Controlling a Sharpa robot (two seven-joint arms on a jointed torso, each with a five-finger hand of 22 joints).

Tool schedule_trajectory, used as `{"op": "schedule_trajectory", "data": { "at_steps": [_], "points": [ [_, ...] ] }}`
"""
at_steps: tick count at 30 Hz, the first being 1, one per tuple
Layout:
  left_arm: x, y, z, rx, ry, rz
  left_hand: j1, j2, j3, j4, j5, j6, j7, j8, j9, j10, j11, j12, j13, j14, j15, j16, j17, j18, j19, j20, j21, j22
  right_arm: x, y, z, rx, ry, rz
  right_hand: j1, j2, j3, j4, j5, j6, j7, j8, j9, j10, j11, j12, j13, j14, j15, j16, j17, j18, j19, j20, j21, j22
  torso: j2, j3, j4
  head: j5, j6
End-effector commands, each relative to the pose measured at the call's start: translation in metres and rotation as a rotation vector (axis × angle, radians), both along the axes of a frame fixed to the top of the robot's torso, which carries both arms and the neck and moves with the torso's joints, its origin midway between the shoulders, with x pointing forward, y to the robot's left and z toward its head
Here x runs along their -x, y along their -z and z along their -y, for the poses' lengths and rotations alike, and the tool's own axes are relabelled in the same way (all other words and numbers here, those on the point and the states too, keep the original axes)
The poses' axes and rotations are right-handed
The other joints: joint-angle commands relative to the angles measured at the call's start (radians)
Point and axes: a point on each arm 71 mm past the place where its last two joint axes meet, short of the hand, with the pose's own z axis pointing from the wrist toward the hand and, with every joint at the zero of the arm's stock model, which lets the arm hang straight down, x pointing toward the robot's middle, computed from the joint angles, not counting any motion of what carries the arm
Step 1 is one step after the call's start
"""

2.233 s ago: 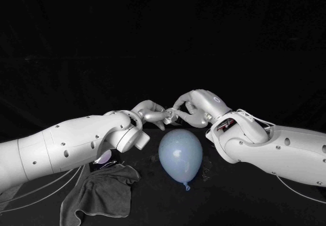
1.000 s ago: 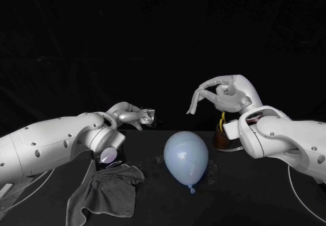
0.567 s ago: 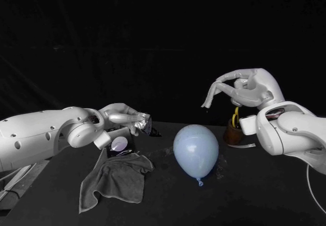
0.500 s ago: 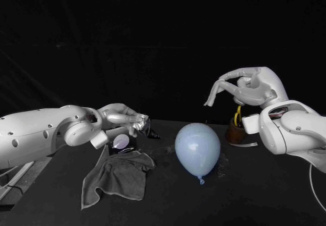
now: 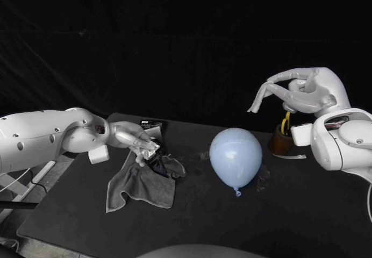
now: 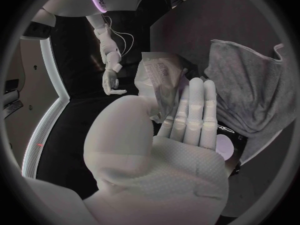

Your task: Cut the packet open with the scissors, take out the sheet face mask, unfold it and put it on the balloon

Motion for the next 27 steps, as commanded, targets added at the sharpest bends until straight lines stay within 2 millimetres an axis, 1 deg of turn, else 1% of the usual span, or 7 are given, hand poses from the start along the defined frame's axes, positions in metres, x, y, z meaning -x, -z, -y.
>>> {"op": "schedule_trajectory", "data": {
  "at_steps": [1, 6, 10, 13, 19, 23, 27],
  "points": [
    [0.003, 0.008, -0.009, -0.115, 0.075, -0.04, 0.026, -0.012, -0.01, -0.021, -0.002, -0.019, 0.001, -0.012, -0.007, -0.01, 0.0, -0.001, 0.0, -0.005, 0.005, -0.007, -0.005, 0.015, 0.011, 0.0, -0.004, -0.002, -0.001, 0.003, -0.001, 0.008, -0.014, -0.012, -0.002, 0.006, 0.002, -0.002, 0.004, -0.001, 0.004, 0.004, 0.001, 0.026, 0.002, -0.005, 0.141, 0.104, -0.002, 0.003, 0.259, 0.0, -0.004, -0.003, -0.003, 0.134, -0.001, -0.0001, 0.0007, 0.016, -0.017],
    [-0.002, 0.016, -0.023, -0.217, 0.079, -0.043, 0.097, -0.102, -0.106, -0.114, -0.003, -0.068, 0.003, -0.039, -0.025, -0.005, 0.001, 0.004, 0.001, -0.002, 0.001, -0.009, -0.014, 0.013, 0.015, -0.011, 0.02, 0.011, -0.001, 0.007, -0.001, 0.012, -0.014, -0.025, -0.002, 0.006, 0.003, -0.003, 0.004, -0.002, 0.005, 0.005, 0.001, 0.025, 0.002, -0.007, 0.139, 0.103, -0.002, 0.003, 0.257, 0.0, -0.005, -0.003, -0.004, 0.133, -0.001, 0.0007, 0.001, 0.035, -0.04],
    [-0.007, 0.021, -0.035, -0.323, 0.082, -0.03, 0.131, -0.149, -0.196, -0.155, -0.003, -0.126, -0.017, -0.093, -0.065, -0.012, 0.006, 0.009, 0.001, -0.01, 0.005, -0.015, -0.023, 0.006, -0.009, -0.009, 0.037, 0.023, -0.001, 0.011, -0.002, 0.015, -0.017, -0.038, -0.002, 0.007, 0.004, -0.004, 0.004, -0.002, 0.005, 0.005, 0.002, 0.025, 0.002, -0.008, 0.138, 0.102, -0.002, 0.003, 0.257, 0.0, -0.006, -0.003, -0.005, 0.133, -0.001, 0.0011, 0.0004, 0.038, -0.044],
    [-0.012, 0.024, -0.046, -0.415, 0.078, -0.005, 0.147, -0.166, -0.256, -0.161, -0.002, -0.166, -0.03, -0.127, -0.093, -0.055, 0.018, 0.0, -0.001, -0.045, 0.018, -0.039, -0.038, -0.001, -0.042, 0.006, 0.011, 0.009, 0.0, 0.013, -0.002, 0.016, -0.018, -0.046, -0.002, 0.007, 0.004, -0.005, 0.004, -0.002, 0.005, 0.005, 0.002, 0.024, 0.002, -0.009, 0.137, 0.102, -0.001, 0.002, 0.255, 0.0, -0.006, -0.003, -0.006, 0.133, -0.001, 0.0013, 0.0003, 0.041, -0.046],
    [-0.017, 0.026, -0.059, -0.521, 0.068, 0.024, 0.233, -0.133, -0.442, -0.144, 0.001, -0.214, -0.035, -0.143, -0.139, -0.112, 0.027, 0.039, 0.005, -0.066, 0.03, -0.052, -0.066, 0.014, -0.036, 0.035, -0.046, -0.033, 0.0, 0.015, -0.001, 0.017, -0.018, -0.053, -0.003, 0.007, 0.005, -0.006, 0.004, -0.003, 0.006, 0.006, 0.002, 0.024, 0.003, -0.01, 0.137, 0.103, -0.001, 0.003, 0.257, 0.0, -0.005, -0.003, -0.005, 0.133, -0.001, 0.0003, 0.0002, 0.047, -0.046],
    [-0.018, 0.026, -0.065, -0.57, 0.062, 0.029, 0.25, -0.131, -0.482, -0.129, -0.001, -0.223, -0.034, -0.139, -0.146, -0.127, 0.026, 0.051, 0.005, -0.066, 0.029, -0.051, -0.072, 0.014, -0.031, 0.036, -0.057, -0.042, 0.0, 0.016, -0.001, 0.019, -0.018, -0.055, -0.003, 0.007, 0.005, -0.006, 0.004, -0.003, 0.006, 0.006, 0.002, 0.024, 0.003, -0.01, 0.137, 0.103, -0.001, 0.003, 0.257, 0.0, -0.005, -0.003, -0.005, 0.133, -0.001, -0.0001, 0.0017, 0.05, -0.046],
    [-0.018, 0.025, -0.075, -0.611, 0.038, 0.038, 0.279, -0.126, -0.547, -0.088, -0.001, -0.253, 0.004, -0.124, -0.154, -0.146, 0.028, 0.075, 0.006, -0.063, 0.03, -0.047, -0.081, 0.014, -0.018, 0.037, -0.077, -0.059, 0.0, 0.016, -0.001, 0.02, -0.018, -0.057, -0.003, 0.007, 0.005, -0.006, 0.004, -0.003, 0.006, 0.006, 0.002, 0.024, 0.003, -0.01, 0.137, 0.103, -0.001, 0.003, 0.257, 0.0, -0.005, -0.003, -0.005, 0.133, -0.001, 0.0, 0.0009, 0.052, -0.043]
  ]
}}
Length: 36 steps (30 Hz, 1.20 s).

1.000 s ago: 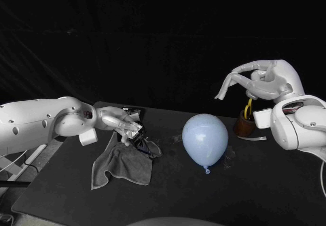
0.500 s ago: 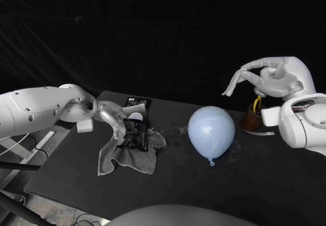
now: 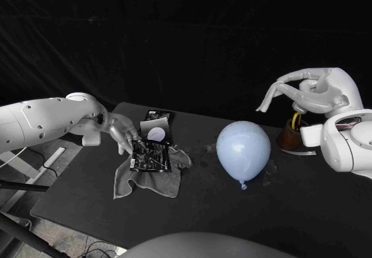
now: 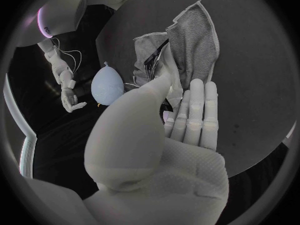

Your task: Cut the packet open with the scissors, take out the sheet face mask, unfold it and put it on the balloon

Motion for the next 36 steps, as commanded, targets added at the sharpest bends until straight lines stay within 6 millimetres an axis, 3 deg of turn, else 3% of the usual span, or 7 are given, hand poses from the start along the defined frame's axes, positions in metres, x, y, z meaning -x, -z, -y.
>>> {"op": "schedule_trajectory", "data": {
  "at_steps": [1, 7, 13, 22, 30, 31, 36],
  "points": [
    [-0.001, -0.001, -0.011, -0.096, -0.008, 0.03, 0.021, 0.002, -0.025, 0.022, -0.005, -0.011, 0.025, 0.016, -0.001, -0.014, -0.001, 0.014, 0.002, -0.004, 0.003, 0.001, -0.005, 0.013, 0.012, 0.0, -0.01, -0.008, 0.0, 0.001, -0.001, 0.009, -0.018, -0.003, -0.003, 0.007, 0.002, -0.003, 0.006, 0.001, 0.006, 0.001, 0.0, 0.025, 0.001, -0.006, 0.137, 0.104, -0.003, 0.003, 0.257, 0.001, -0.005, -0.003, -0.005, 0.133, 0.0, -0.0003, -0.0002, 0.001, 0.002],
    [-0.001, -0.006, -0.038, -0.16, -0.063, 0.068, 0.048, 0.001, -0.032, 0.045, -0.004, -0.017, 0.046, 0.036, -0.002, -0.026, 0.0, 0.03, 0.002, -0.002, 0.004, 0.002, -0.011, 0.013, 0.022, -0.003, -0.014, -0.014, -0.001, 0.001, 0.0, 0.016, -0.018, -0.006, -0.003, 0.007, 0.002, -0.003, 0.006, 0.001, 0.006, 0.001, 0.0, 0.025, 0.001, -0.006, 0.137, 0.104, -0.003, 0.003, 0.257, 0.001, -0.005, -0.003, -0.005, 0.133, 0.0, -0.0003, -0.0005, 0.007, 0.006],
    [-0.001, -0.011, -0.054, -0.192, -0.096, 0.101, 0.068, 0.0, -0.029, 0.062, -0.004, -0.012, 0.062, 0.057, -0.002, -0.032, 0.004, 0.045, 0.003, 0.0, 0.005, 0.004, -0.016, 0.013, 0.029, -0.005, -0.014, -0.016, -0.001, 0.004, 0.0, 0.057, -0.028, -0.032, -0.004, 0.007, 0.004, -0.006, 0.006, -0.001, 0.007, 0.003, 0.001, 0.025, 0.002, -0.007, 0.136, 0.103, -0.002, 0.003, 0.255, 0.001, -0.007, -0.003, -0.007, 0.132, 0.001, -0.0008, -0.0004, -0.001, 0.009],
    [-0.01, -0.023, -0.042, -0.044, -0.105, 0.232, 0.106, -0.022, 0.098, 0.038, -0.006, 0.04, 0.058, 0.096, -0.026, -0.011, -0.007, 0.107, 0.003, 0.028, -0.008, 0.019, -0.032, 0.004, 0.007, -0.03, 0.099, 0.054, 0.0, 0.009, -0.001, 0.178, -0.042, -0.074, -0.005, 0.006, 0.006, -0.01, 0.006, -0.002, 0.008, 0.005, 0.002, 0.024, 0.002, -0.008, 0.135, 0.098, -0.002, 0.001, 0.248, 0.003, -0.013, -0.002, -0.018, 0.128, 0.002, 0.0004, -0.0015, -0.017, 0.019],
    [-0.026, -0.04, 0.016, 0.35, -0.133, 0.444, 0.041, -0.041, 0.208, 0.056, -0.005, 0.117, 0.057, 0.075, -0.081, 0.014, -0.007, 0.141, -0.003, 0.013, -0.01, 0.007, -0.051, 0.004, -0.059, -0.024, 0.14, 0.084, 0.001, 0.013, -0.003, 0.245, -0.057, -0.107, -0.006, 0.005, 0.007, -0.013, 0.006, -0.002, 0.008, 0.007, 0.003, 0.024, 0.003, -0.009, 0.135, 0.099, -0.002, 0.001, 0.249, 0.003, -0.011, -0.002, -0.015, 0.129, 0.002, 0.0004, -0.0024, -0.082, 0.056],
    [-0.027, -0.042, 0.025, 0.399, -0.138, 0.463, 0.033, -0.043, 0.221, 0.057, -0.005, 0.133, 0.055, 0.072, -0.088, 0.022, -0.009, 0.146, -0.003, 0.009, -0.01, 0.002, -0.054, 0.005, -0.064, -0.022, 0.136, 0.082, 0.001, 0.013, -0.004, 0.249, -0.058, -0.109, -0.006, 0.005, 0.007, -0.013, 0.006, -0.002, 0.008, 0.007, 0.003, 0.024, 0.003, -0.009, 0.135, 0.099, -0.002, 0.001, 0.249, 0.003, -0.011, -0.002, -0.015, 0.129, 0.002, -0.0001, -0.0034, -0.11, 0.073],
    [-0.036, -0.05, 0.076, 0.702, -0.23, 0.526, 0.018, -0.037, 0.267, 0.049, -0.005, 0.215, 0.035, 0.064, -0.107, 0.105, -0.03, 0.167, -0.001, 0.005, -0.023, -0.009, -0.061, 0.008, -0.075, -0.016, 0.136, 0.08, 0.003, 0.014, -0.006, 0.266, -0.067, -0.12, -0.006, 0.005, 0.008, -0.015, 0.006, -0.002, 0.008, 0.008, 0.004, 0.024, 0.003, -0.01, 0.134, 0.1, -0.002, 0.002, 0.25, 0.003, -0.009, -0.002, -0.012, 0.13, 0.001, -0.0005, -0.0051, -0.18, 0.12]
  ]
}}
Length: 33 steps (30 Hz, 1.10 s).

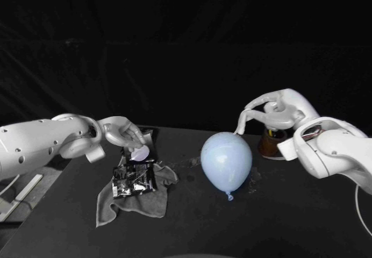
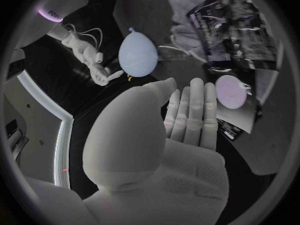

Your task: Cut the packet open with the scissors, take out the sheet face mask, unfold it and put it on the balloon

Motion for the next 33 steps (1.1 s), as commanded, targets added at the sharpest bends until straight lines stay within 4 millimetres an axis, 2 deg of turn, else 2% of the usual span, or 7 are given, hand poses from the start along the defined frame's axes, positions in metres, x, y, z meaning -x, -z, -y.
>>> {"op": "schedule_trajectory", "data": {
  "at_steps": [1, 9, 18, 25, 26, 29, 33],
  "points": [
    [-0.009, -0.018, 0.029, 0.382, -0.127, 0.137, -0.012, 0.008, 0.017, -0.005, -0.006, 0.042, 0.004, -0.002, -0.005, 0.049, -0.014, 0.01, 0.0, -0.009, -0.012, -0.007, -0.003, 0.007, -0.017, 0.001, 0.002, 0.0, 0.002, 0.002, -0.004, 0.061, -0.031, -0.023, -0.007, 0.005, 0.0, -0.007, 0.004, -0.001, 0.006, 0.005, 0.002, 0.024, 0.003, -0.005, 0.134, 0.1, -0.002, 0.006, 0.25, 0.009, 0.0, -0.001, 0.001, 0.13, 0.0, -0.0012, -0.0019, -0.064, 0.041],
    [-0.013, -0.022, 0.098, 0.56, -0.078, 0.171, -0.08, -0.012, 0.065, -0.006, -0.005, 0.076, -0.003, -0.059, -0.033, 0.097, -0.012, -0.072, -0.005, -0.103, 0.016, -0.159, -0.064, -0.01, -0.129, 0.064, -0.19, -0.112, 0.006, -0.001, -0.009, 0.067, -0.05, -0.029, -0.007, 0.005, 0.001, -0.009, 0.004, -0.001, 0.006, 0.007, 0.003, 0.025, 0.003, -0.004, 0.135, 0.101, -0.002, 0.006, 0.251, 0.009, 0.001, 0.0, 0.002, 0.13, 0.001, -0.0007, -0.0026, -0.124, 0.074],
    [-0.021, -0.032, 0.158, 0.658, -0.022, 0.248, -0.113, -0.026, 0.014, -0.019, -0.005, 0.036, 0.015, -0.12, -0.05, 0.064, 0.018, -0.178, -0.005, -0.177, 0.063, -0.394, -0.135, -0.054, -0.154, 0.069, -0.401, -0.243, 0.009, -0.012, -0.019, 0.097, -0.092, -0.032, -0.009, 0.005, 0.003, -0.012, 0.005, -0.002, 0.007, 0.008, 0.003, 0.025, 0.003, -0.004, 0.134, 0.101, -0.002, 0.006, 0.252, 0.008, 0.004, 0.0, 0.007, 0.131, -0.001, -0.0006, -0.0026, -0.16, 0.093],
    [-0.026, -0.037, 0.192, 0.686, 0.014, 0.287, -0.107, 0.001, -0.152, -0.01, -0.005, -0.01, 0.014, -0.162, -0.061, -0.014, 0.047, -0.231, -0.005, -0.233, 0.096, -0.52, -0.164, -0.068, -0.166, 0.069, -0.502, -0.298, 0.005, -0.017, -0.025, 0.181, -0.137, -0.084, -0.01, 0.005, 0.004, -0.013, 0.005, -0.002, 0.007, 0.009, 0.004, 0.024, 0.003, -0.005, 0.133, 0.1, -0.002, 0.006, 0.25, 0.008, 0.004, 0.0, 0.008, 0.131, -0.002, -0.0028, -0.0027, -0.178, 0.111],
    [-0.027, -0.037, 0.2, 0.691, 0.023, 0.287, -0.069, 0.037, -0.268, 0.005, -0.005, -0.018, 0.016, -0.177, -0.063, -0.04, 0.048, -0.23, -0.004, -0.234, 0.101, -0.564, -0.17, -0.074, -0.185, 0.069, -0.554, -0.312, 0.004, -0.019, -0.028, 0.204, -0.146, -0.09, -0.01, 0.005, 0.004, -0.013, 0.005, -0.002, 0.007, 0.009, 0.004, 0.024, 0.003, -0.005, 0.133, 0.1, -0.002, 0.006, 0.25, 0.008, 0.004, 0.0, 0.008, 0.131, -0.002, -0.0022, -0.003, -0.178, 0.113],
    [-0.027, -0.037, 0.212, 0.7, 0.041, 0.281, -0.008, 0.067, -0.405, 0.055, -0.006, -0.035, 0.021, -0.201, -0.066, -0.079, 0.047, -0.228, -0.004, -0.257, 0.106, -0.629, -0.174, -0.083, -0.223, 0.069, -0.619, -0.317, 0.001, -0.024, -0.032, 0.243, -0.158, -0.096, -0.01, 0.005, 0.005, -0.013, 0.005, -0.003, 0.007, 0.009, 0.004, 0.024, 0.003, -0.006, 0.133, 0.1, -0.002, 0.005, 0.249, 0.007, 0.007, 0.0, 0.011, 0.132, -0.001, -0.0008, -0.0031, -0.178, 0.117],
    [-0.027, -0.037, 0.226, 0.707, 0.063, 0.268, 0.051, 0.066, -0.484, 0.131, -0.005, -0.051, 0.022, -0.22, -0.067, -0.106, 0.05, -0.231, -0.004, -0.27, 0.11, -0.678, -0.174, -0.09, -0.264, 0.069, -0.671, -0.322, -0.002, -0.03, -0.039, 0.287, -0.166, -0.094, -0.011, 0.005, 0.005, -0.014, 0.005, -0.003, 0.007, 0.01, 0.004, 0.024, 0.003, -0.007, 0.132, 0.1, -0.002, 0.005, 0.249, 0.007, 0.008, 0.0, 0.013, 0.132, -0.001, -0.001, -0.002, -0.182, 0.121]
  ]
}}
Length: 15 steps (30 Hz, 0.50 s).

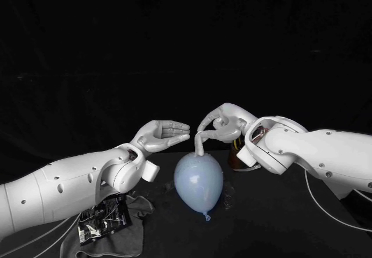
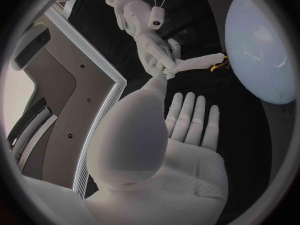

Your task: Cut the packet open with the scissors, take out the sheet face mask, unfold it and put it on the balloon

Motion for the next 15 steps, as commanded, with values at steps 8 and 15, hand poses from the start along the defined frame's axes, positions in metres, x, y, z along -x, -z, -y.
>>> {"op": "schedule_trajectory", "data": {
  "at_steps": [8, 15],
  "points": [
    [0.002, -0.002, 0.02, 0.03, 0.045, 0.014, 0.036, -0.005, -0.074, 0.041, -0.005, -0.028, 0.04, -0.023, -0.001, -0.036, 0.012, -0.005, -0.001, -0.003, 0.004, -0.042, 0.001, -0.008, 0.006, -0.001, -0.029, -0.001, -0.009, -0.009, -0.015, 0.163, -0.04, -0.001, -0.009, 0.001, 0.002, -0.005, 0.005, 0.001, 0.007, 0.007, 0.001, 0.024, 0.003, -0.006, 0.133, 0.099, -0.002, 0.004, 0.248, 0.007, 0.01, 0.0, 0.007, 0.133, 0.002, -0.0007, 0.0017, -0.009, 0.011],
    [0.004, -0.002, 0.025, 0.035, 0.065, 0.007, 0.046, 0.012, -0.084, 0.04, -0.005, -0.024, 0.052, -0.027, 0.003, -0.024, 0.02, -0.002, 0.0, 0.103, -0.002, -0.021, 0.016, 0.024, 0.146, -0.002, 0.004, 0.01, -0.012, -0.013, -0.019, 0.197, -0.045, 0.03, -0.009, 0.001, 0.002, -0.005, 0.005, 0.001, 0.007, 0.007, 0.001, 0.024, 0.003, -0.006, 0.133, 0.099, -0.002, 0.004, 0.248, 0.007, 0.01, 0.0, 0.007, 0.133, 0.003, -0.0014, 0.0027, -0.012, 0.004]
  ]
}}
